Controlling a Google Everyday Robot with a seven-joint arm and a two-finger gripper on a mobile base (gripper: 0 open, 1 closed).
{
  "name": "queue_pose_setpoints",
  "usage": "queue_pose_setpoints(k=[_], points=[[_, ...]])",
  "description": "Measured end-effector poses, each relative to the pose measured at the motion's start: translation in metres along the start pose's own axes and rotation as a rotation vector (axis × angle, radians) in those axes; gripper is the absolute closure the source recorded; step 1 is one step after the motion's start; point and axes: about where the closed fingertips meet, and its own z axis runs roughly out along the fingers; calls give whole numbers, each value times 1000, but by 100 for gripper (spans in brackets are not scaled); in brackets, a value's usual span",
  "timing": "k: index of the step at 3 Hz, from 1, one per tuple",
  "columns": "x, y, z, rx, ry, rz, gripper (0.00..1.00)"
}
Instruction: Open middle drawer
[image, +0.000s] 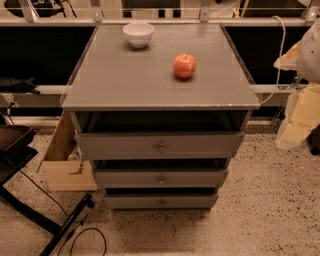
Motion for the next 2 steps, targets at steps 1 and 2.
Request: queue_pose_setpoints(k=[1,2], points=[[0,0,0,0,0,0,0],[-3,-1,-3,18,28,-12,0]])
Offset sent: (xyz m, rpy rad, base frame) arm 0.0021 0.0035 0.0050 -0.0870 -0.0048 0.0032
